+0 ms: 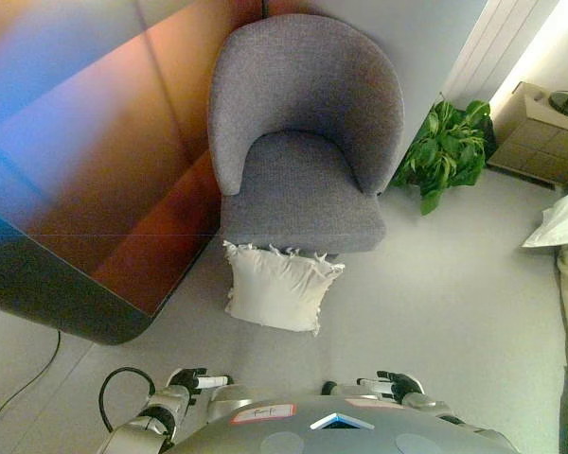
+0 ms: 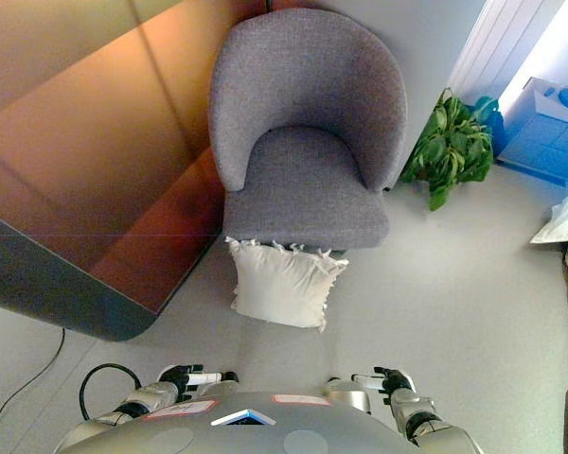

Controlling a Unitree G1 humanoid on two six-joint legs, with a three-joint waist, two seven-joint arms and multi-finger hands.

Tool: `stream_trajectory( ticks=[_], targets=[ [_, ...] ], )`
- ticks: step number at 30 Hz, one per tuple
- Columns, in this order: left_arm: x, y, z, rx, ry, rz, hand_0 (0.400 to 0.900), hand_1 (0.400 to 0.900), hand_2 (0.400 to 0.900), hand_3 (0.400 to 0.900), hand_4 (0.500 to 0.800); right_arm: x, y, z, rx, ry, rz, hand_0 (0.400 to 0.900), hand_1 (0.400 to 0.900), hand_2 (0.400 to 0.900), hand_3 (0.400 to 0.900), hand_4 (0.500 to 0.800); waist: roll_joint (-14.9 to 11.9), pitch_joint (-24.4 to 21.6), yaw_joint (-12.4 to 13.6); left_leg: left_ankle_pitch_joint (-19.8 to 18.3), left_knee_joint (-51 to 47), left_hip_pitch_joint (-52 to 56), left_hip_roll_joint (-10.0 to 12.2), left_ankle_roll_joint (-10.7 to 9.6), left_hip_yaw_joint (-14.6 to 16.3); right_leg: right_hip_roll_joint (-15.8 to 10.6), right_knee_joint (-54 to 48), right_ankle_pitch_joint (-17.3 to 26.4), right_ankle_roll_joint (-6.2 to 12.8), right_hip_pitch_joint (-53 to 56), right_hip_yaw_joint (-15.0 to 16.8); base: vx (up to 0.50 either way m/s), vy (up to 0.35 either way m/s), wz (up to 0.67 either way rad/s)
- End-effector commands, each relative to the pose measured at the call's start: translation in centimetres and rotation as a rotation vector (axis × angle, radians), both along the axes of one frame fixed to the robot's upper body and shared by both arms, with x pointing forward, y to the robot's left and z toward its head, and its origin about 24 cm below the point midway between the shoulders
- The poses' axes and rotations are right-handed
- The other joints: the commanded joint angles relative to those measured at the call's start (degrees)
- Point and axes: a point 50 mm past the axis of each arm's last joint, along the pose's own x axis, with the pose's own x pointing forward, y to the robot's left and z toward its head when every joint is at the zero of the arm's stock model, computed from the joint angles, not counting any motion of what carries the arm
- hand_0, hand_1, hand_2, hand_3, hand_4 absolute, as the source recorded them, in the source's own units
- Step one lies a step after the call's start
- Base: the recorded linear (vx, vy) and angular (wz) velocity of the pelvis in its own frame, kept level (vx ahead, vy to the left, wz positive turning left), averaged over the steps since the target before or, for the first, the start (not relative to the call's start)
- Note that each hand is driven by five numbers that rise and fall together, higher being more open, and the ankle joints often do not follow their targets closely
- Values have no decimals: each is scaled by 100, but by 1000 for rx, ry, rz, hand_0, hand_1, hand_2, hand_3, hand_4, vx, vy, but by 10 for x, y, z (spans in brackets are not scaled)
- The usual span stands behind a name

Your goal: Pick up the pillow and put it on the sofa.

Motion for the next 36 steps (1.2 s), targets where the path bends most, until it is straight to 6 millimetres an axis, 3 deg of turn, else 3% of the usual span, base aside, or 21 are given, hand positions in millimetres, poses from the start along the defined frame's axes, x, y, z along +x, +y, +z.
stream_trajectory(
  ticks=[1,10,32,36],
  targets=[
    [-3,8,0,30,25,41,900,900,900,900,800,15,-6,3,-30,-9,12,900,900,900,900,800,140,250,35,-543,23,192,-761,721,147,239,827,-594,-41,-247,158,0,0,0],
    [5,5,1,7,12,32,900,900,900,900,800,18,-4,2,-24,-16,23,900,900,900,900,800,109,224,13,-550,23,200,-754,720,184,268,842,-591,-38,-259,200,-5,-4,-2],
    [-5,10,0,39,36,13,900,900,900,900,800,19,0,2,-26,-8,56,900,900,900,900,800,122,206,24,-531,23,203,-737,699,171,284,870,-637,-76,-243,161,1,-10,0],
    [11,14,4,54,-12,-33,900,900,900,900,800,25,-1,3,-31,-19,67,900,900,900,900,800,145,328,-20,-464,65,109,-651,690,153,363,1253,-819,-131,-491,237,-46,-90,-1]
  ],
)
